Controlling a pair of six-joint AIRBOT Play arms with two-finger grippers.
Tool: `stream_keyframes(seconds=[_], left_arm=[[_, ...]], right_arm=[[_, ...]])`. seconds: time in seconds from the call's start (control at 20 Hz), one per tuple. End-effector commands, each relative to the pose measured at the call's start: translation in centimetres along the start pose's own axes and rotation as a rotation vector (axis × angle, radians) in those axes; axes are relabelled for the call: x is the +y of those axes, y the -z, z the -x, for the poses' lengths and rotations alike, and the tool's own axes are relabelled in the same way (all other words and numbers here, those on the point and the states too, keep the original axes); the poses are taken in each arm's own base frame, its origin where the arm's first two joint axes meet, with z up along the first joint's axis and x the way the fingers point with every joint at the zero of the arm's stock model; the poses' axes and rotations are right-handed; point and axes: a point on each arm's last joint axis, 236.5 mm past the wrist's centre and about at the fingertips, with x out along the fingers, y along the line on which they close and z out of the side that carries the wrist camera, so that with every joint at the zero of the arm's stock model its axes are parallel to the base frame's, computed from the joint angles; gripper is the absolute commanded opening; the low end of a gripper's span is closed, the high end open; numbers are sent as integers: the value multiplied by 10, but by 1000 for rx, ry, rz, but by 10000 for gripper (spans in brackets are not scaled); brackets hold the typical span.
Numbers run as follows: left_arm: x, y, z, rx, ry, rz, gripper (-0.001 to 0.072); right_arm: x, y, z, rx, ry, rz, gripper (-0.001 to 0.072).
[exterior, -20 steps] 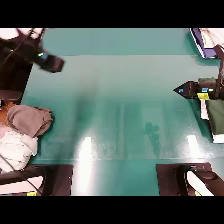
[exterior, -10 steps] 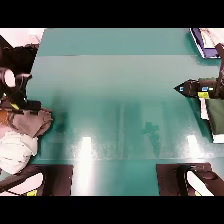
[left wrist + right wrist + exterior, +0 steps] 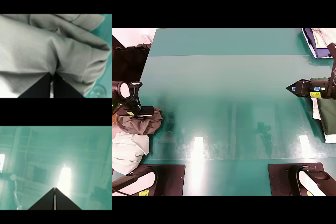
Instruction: Fold the shirts.
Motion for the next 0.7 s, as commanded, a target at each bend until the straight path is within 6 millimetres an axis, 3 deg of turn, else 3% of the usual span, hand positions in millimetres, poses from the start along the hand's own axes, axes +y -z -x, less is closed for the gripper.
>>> stream_keyframes(seconds=[0.0,0.1,0.2,0.3,0.4,0.5,0.65], left_arm=[[-16,-29,30,-98,73,-50,22],[-44,-61,86,-227,130,-202,22],[-98,-79,161,-390,235,-447,22],[-163,-74,248,-591,358,-703,21],[-207,-55,317,-764,414,-881,21],[-242,-29,359,-887,428,-1074,22],[-282,-1,385,-993,446,-1269,22]], right_arm=[[0,-9,2,-39,4,3,16],[3,-20,10,-101,9,15,16],[8,-35,24,-188,15,33,15],[14,-50,42,-283,20,53,15],[21,-59,57,-351,20,69,16],[24,-59,64,-366,18,77,15],[26,-59,64,-367,9,68,15]])
